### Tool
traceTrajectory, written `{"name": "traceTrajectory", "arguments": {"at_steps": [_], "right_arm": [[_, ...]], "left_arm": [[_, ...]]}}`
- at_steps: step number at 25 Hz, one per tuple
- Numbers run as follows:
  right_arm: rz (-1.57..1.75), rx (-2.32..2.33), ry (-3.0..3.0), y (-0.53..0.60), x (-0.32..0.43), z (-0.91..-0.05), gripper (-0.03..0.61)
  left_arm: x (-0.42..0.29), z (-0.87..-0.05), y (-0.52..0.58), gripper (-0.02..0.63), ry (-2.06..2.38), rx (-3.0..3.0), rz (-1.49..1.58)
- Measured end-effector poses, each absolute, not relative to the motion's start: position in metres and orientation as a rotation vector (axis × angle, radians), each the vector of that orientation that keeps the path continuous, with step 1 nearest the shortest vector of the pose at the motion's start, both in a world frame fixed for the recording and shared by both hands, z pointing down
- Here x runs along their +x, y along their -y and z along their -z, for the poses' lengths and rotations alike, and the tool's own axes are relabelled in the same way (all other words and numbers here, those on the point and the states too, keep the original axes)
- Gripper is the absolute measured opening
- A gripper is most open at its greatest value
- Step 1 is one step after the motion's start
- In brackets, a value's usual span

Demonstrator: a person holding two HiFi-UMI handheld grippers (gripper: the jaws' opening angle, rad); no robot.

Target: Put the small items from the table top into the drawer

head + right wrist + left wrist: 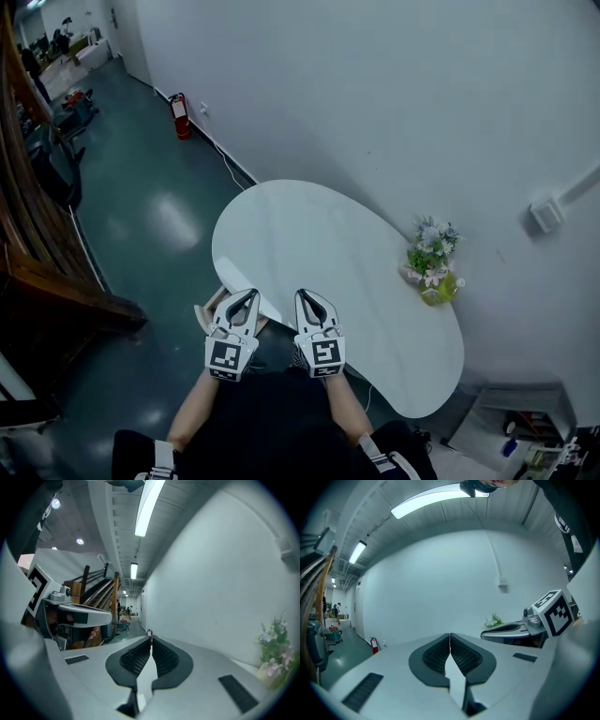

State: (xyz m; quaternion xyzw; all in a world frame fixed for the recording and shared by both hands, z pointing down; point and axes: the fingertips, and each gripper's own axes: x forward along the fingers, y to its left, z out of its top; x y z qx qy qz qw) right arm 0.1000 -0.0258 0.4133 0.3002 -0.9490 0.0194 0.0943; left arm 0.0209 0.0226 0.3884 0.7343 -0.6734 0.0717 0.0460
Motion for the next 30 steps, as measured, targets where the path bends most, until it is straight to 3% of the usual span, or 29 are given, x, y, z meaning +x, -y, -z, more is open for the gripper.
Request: {"name": "traceTrajectory", "arguments": {"at_steps": [30], "right_arm": [[-0.075, 0.923, 2.81, 0.036, 0.113, -0.415, 0.037]], "left_arm": [[0.034, -0.399, -0.01, 0.02, 2.004, 2.257, -0.252]]}}
